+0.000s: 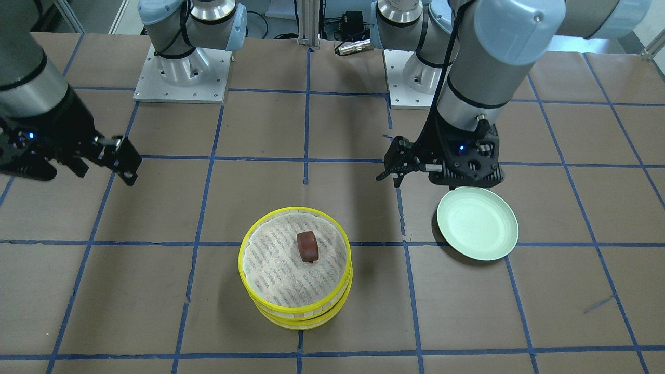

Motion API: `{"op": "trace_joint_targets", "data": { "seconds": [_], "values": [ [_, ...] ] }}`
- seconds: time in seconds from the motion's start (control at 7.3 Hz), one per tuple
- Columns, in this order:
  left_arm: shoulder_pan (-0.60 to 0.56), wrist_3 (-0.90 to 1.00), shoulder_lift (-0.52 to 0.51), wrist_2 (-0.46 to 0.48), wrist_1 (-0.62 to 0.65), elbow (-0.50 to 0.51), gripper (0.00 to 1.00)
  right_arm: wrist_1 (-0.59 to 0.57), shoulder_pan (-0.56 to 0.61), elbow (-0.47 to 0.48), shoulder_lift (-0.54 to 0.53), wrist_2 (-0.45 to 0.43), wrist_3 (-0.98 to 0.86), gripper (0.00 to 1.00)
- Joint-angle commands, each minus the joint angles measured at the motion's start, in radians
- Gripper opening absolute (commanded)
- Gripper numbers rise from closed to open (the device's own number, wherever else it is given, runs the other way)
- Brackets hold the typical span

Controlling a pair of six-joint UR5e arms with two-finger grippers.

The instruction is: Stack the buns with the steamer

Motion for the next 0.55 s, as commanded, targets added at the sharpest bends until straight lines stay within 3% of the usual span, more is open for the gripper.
{"op": "trace_joint_targets", "data": {
  "seconds": [0.0, 0.27, 0.41],
  "values": [
    [0.001, 0.007, 0.020, 0.022, -0.050, 0.016, 1.00, 0.038, 0.116, 0.008, -0.039, -0.012, 0.010, 0.88],
    [0.003, 0.007, 0.020, 0.021, -0.047, 0.017, 1.00, 0.027, 0.113, 0.017, -0.016, -0.003, 0.003, 1.00],
    [0.003, 0.007, 0.020, 0.021, -0.046, 0.016, 1.00, 0.029, 0.113, 0.023, -0.014, -0.008, -0.008, 1.00]
  ]
}}
